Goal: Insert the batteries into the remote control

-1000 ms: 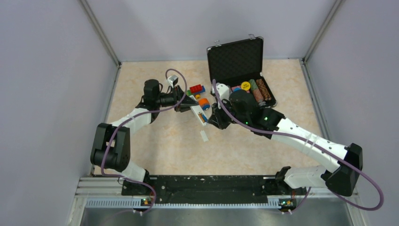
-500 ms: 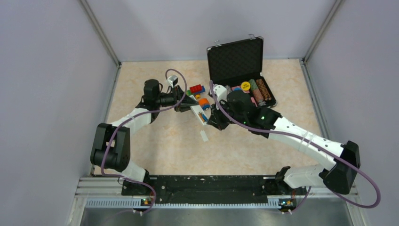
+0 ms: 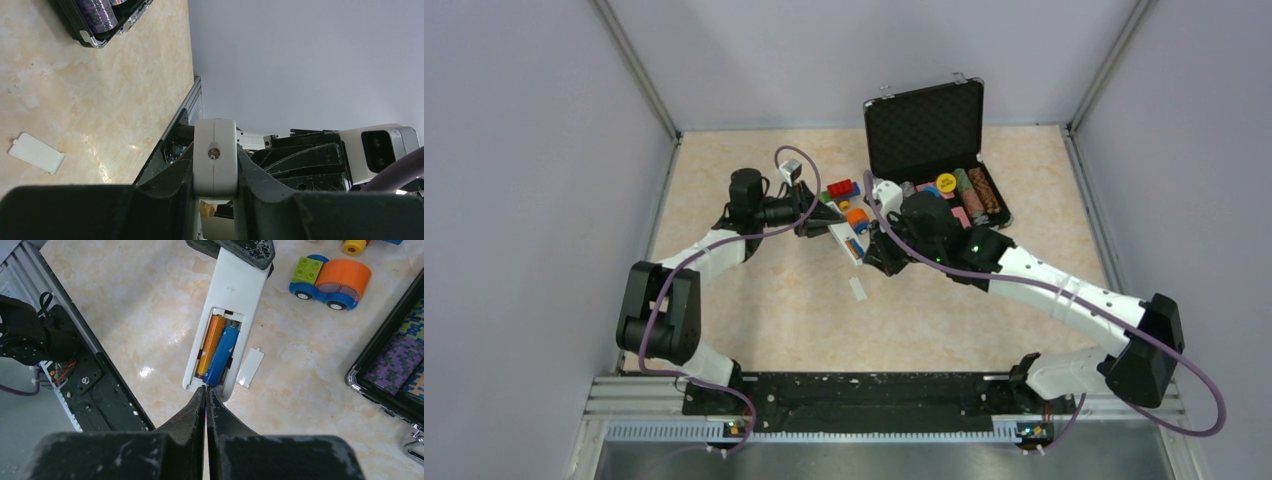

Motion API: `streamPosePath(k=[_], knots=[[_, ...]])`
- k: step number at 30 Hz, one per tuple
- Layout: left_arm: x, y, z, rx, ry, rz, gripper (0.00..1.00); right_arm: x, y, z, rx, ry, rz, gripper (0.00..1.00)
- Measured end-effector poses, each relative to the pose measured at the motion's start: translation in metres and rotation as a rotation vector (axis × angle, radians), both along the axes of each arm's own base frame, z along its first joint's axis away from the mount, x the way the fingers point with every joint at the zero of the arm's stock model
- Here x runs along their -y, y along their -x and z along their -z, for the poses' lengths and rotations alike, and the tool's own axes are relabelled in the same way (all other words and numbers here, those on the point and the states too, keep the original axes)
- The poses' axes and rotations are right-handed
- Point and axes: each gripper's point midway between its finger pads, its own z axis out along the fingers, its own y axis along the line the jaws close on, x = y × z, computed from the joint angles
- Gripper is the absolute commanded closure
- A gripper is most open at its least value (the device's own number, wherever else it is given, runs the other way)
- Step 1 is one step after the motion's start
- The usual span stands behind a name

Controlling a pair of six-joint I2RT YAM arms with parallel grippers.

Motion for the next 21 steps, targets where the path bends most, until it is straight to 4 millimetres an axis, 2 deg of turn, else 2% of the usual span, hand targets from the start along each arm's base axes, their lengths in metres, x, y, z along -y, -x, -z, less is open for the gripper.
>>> streamPosePath(k=[21], knots=[[-0.005,-0.004,0.002,0.116,-0.029,-0.018,1.0,-0.007,-0.007,0.017,-0.08,0.031,0.059,1.0]])
